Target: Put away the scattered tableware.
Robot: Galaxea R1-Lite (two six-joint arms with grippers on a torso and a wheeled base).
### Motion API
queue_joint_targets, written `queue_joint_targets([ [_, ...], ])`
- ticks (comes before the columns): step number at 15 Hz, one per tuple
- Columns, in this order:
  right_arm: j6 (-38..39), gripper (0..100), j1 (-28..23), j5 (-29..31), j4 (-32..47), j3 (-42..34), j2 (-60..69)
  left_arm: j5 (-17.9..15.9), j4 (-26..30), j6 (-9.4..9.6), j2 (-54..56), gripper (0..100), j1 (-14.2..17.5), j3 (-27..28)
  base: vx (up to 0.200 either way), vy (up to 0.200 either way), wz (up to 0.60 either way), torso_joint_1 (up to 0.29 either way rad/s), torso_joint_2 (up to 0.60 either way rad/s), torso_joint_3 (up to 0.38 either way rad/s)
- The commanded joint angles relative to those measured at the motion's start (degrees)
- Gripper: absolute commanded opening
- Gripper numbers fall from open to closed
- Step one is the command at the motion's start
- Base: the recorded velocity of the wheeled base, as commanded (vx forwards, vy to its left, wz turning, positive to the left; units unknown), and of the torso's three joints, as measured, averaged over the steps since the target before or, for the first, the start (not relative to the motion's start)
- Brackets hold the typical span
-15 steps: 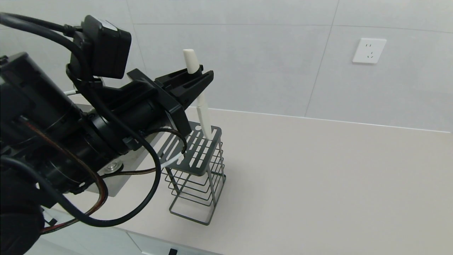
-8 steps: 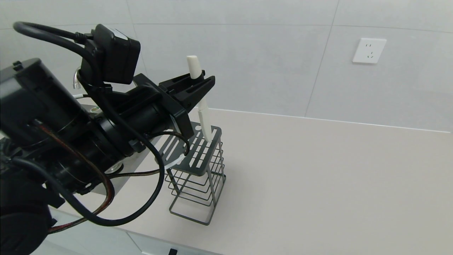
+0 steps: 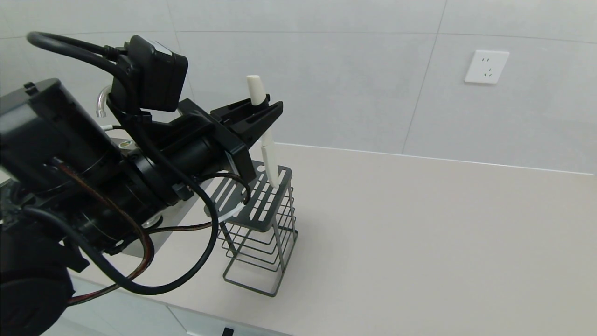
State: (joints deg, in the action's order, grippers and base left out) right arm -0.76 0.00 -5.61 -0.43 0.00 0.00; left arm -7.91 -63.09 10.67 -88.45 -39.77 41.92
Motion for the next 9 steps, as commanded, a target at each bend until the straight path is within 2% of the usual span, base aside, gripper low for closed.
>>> queue_joint_targets([
  [1,-0.04,100,0.00,-0.02,-0.01,0.00,-0.09,-0.09,-0.02,-0.03,-0.31,0,0.04,0.00,0.000,0.000,0.00,0.000,0.00,0.000],
  [9,-0.04,100,0.00,0.07,-0.01,0.00,-0.09,-0.09,-0.28,-0.03,-0.05,0,0.39,0.26,0.000,0.000,0.00,0.000,0.00,0.000],
])
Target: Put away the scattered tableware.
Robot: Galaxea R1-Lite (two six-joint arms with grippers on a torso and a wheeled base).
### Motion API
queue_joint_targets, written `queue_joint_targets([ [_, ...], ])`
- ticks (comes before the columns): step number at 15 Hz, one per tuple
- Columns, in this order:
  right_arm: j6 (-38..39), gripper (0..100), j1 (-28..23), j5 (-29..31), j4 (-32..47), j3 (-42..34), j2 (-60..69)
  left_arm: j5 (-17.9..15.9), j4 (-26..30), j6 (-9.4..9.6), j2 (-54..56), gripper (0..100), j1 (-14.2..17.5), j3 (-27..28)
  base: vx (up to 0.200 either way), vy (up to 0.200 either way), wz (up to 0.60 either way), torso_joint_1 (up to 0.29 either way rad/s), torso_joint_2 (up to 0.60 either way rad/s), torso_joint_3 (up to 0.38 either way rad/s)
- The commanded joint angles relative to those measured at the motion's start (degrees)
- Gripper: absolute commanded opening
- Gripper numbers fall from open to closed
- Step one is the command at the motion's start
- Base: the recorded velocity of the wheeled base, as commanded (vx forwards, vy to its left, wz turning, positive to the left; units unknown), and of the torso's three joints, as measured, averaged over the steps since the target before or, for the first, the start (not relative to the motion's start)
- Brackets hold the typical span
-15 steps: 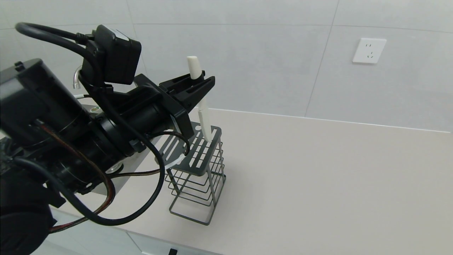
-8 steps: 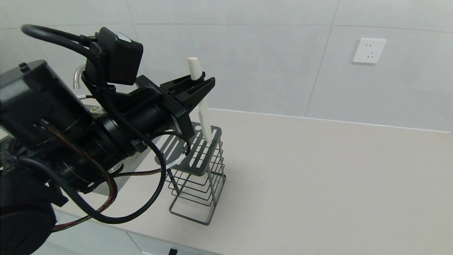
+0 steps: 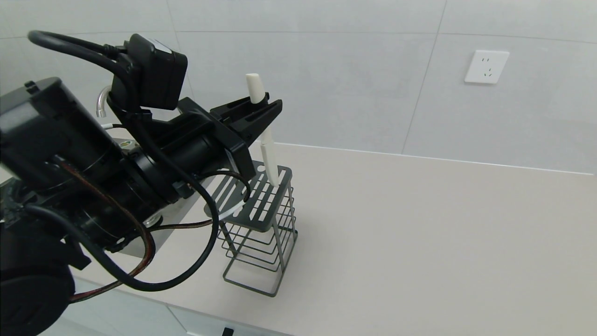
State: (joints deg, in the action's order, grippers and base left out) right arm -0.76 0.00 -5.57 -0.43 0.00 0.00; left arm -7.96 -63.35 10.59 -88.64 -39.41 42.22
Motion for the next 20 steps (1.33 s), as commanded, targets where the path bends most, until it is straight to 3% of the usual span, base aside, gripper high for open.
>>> queue_joint_targets([
  [1,-0.04,100,0.00,0.21,-0.01,0.00,-0.09,-0.13,-0.01,-0.05,0.13,0,0.04,-0.12,0.000,0.000,0.00,0.000,0.00,0.000],
  [5,0.05,100,0.00,0.21,-0.01,0.00,-0.09,-1.62,0.07,-0.05,-0.31,0,0.13,-0.38,0.000,0.000,0.00,0.000,0.00,0.000],
  [16,0.05,100,0.00,0.21,-0.01,0.00,-0.09,-1.88,0.07,-0.13,-0.57,0,0.30,-2.31,0.000,0.000,0.00,0.000,0.00,0.000],
  [20,0.05,100,0.00,0.21,-0.01,0.00,-0.09,-1.97,0.07,-0.22,-2.59,0,2.41,-2.23,0.000,0.000,0.00,0.000,0.00,0.000],
])
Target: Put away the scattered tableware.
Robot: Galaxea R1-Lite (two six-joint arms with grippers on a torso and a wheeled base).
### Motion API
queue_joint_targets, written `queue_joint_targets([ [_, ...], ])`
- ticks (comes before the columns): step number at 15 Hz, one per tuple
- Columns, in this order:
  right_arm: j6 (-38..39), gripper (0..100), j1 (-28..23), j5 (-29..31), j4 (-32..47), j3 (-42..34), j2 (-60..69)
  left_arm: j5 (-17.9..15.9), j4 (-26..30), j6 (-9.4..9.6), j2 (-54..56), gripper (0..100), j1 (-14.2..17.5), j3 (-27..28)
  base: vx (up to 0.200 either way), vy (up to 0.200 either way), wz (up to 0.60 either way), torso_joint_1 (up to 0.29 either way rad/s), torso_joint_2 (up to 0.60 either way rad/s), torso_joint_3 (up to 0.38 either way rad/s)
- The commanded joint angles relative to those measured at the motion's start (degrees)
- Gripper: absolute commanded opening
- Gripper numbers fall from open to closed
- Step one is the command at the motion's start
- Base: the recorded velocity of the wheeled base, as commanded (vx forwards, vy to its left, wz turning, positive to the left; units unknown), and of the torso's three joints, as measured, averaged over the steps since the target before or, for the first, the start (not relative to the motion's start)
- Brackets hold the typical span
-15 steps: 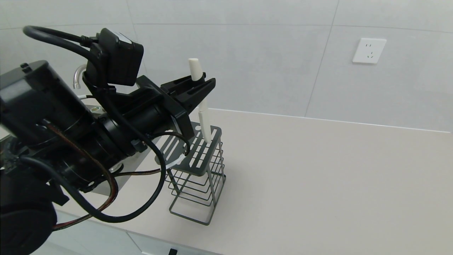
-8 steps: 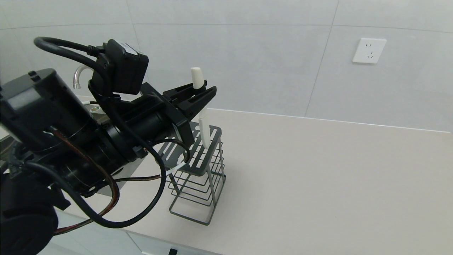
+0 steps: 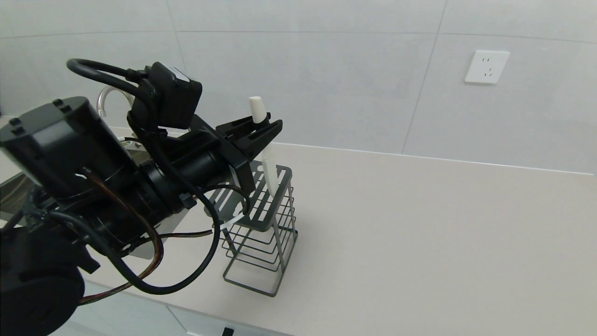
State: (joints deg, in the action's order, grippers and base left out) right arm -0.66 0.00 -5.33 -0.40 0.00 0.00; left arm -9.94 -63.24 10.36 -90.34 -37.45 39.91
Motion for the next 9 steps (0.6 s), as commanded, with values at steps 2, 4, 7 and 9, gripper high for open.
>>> queue_joint_targets([
  [2,-0.04,100,0.00,-0.03,-0.04,0.00,-0.09,0.00,-0.04,-0.08,-1.50,0,0.45,-0.01,0.000,0.000,0.00,0.000,0.00,0.000],
  [4,-0.04,100,0.00,-0.03,-0.04,0.00,-0.09,0.00,-0.04,-0.08,-2.12,0,0.45,0.08,0.000,0.000,0.00,0.000,0.00,0.000],
  [7,-0.04,100,0.00,-0.03,-0.04,0.00,-0.09,0.00,-0.04,0.01,-2.73,0,0.45,-0.10,0.000,0.000,0.00,0.000,0.00,0.000],
  [9,-0.04,100,0.00,-0.03,-0.04,0.00,-0.09,0.00,-0.04,0.01,-3.43,0,0.54,-0.10,0.000,0.000,0.00,0.000,0.00,0.000],
])
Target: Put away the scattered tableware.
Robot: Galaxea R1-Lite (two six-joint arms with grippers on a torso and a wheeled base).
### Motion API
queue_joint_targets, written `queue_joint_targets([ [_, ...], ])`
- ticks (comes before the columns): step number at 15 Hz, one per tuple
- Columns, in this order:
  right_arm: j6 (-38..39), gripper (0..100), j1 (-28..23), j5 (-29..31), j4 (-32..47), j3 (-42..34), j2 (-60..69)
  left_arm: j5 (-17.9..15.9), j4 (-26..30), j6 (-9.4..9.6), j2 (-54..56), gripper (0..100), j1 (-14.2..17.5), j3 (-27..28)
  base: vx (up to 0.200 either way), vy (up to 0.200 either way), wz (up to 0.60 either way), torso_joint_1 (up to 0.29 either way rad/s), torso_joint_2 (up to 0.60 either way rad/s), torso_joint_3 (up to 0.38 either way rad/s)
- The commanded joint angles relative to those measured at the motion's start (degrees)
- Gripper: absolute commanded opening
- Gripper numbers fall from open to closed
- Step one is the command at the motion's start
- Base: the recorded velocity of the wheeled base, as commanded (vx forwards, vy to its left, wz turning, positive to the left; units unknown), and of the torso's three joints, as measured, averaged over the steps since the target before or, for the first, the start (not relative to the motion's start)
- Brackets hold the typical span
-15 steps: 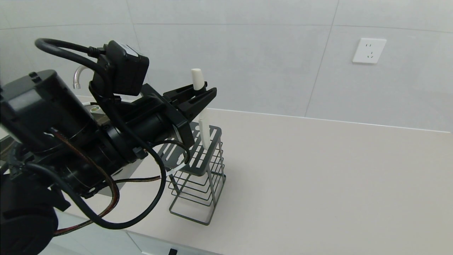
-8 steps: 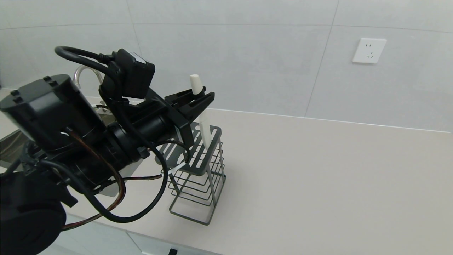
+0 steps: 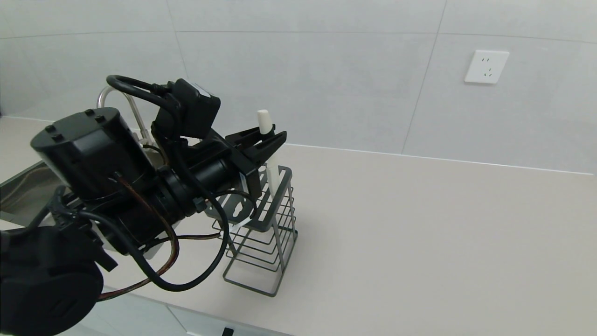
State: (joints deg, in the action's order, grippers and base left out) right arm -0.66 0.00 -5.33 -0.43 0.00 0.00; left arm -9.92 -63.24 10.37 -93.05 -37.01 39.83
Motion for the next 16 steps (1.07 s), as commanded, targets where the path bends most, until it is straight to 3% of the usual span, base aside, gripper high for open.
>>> queue_joint_targets([
  [1,-0.04,100,0.00,-0.03,-0.01,0.00,-0.09,-0.01,-0.04,0.00,-0.99,0,0.10,0.08,0.000,0.000,0.00,0.000,0.00,0.000],
  [6,-0.04,100,0.00,-0.03,-0.01,0.00,-0.09,0.17,-1.35,-0.09,-0.99,0,0.27,-2.21,0.000,0.000,0.00,0.000,0.00,0.000],
  [7,-0.04,100,0.00,-0.03,-0.01,0.00,-0.09,0.17,-1.35,-0.09,-0.73,100,0.27,-2.30,0.000,0.000,0.00,0.000,0.00,0.000],
  [14,0.13,100,0.00,-0.03,0.08,0.00,-0.09,-0.45,-2.59,0.00,1.12,100,0.27,-1.24,0.000,0.000,0.00,0.000,0.00,0.000],
  [16,0.22,100,0.00,-0.03,0.08,0.00,-0.09,-5.90,-2.41,0.00,5.86,100,0.27,-0.45,0.000,0.000,0.00,0.000,0.00,0.000],
])
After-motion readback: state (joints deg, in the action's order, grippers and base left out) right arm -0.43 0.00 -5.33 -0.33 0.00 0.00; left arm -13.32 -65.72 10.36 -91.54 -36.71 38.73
